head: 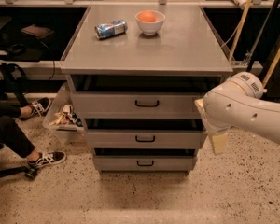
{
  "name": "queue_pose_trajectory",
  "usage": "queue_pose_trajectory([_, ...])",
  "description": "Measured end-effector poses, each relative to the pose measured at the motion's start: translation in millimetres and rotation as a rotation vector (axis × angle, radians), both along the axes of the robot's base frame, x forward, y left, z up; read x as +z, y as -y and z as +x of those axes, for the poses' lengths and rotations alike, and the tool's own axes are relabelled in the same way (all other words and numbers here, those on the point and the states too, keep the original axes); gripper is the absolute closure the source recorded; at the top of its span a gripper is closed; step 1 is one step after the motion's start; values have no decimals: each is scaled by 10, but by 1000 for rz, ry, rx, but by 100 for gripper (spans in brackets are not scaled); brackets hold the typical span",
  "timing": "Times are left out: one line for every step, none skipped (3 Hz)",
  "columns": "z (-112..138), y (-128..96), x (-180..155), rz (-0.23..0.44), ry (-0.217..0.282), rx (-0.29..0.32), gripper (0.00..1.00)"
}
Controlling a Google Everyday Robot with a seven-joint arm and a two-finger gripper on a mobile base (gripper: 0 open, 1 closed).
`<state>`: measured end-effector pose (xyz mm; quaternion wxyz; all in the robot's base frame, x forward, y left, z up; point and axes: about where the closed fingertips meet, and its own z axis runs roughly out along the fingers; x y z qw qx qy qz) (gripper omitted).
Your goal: Open middle drawer
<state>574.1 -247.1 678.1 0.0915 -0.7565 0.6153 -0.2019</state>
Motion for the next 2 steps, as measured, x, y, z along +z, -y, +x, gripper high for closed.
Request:
queue_pose_trajectory([84,219,-159,64,-22,-57,0])
queue_pose_trajectory([200,367,-754,192,-124,-78,0])
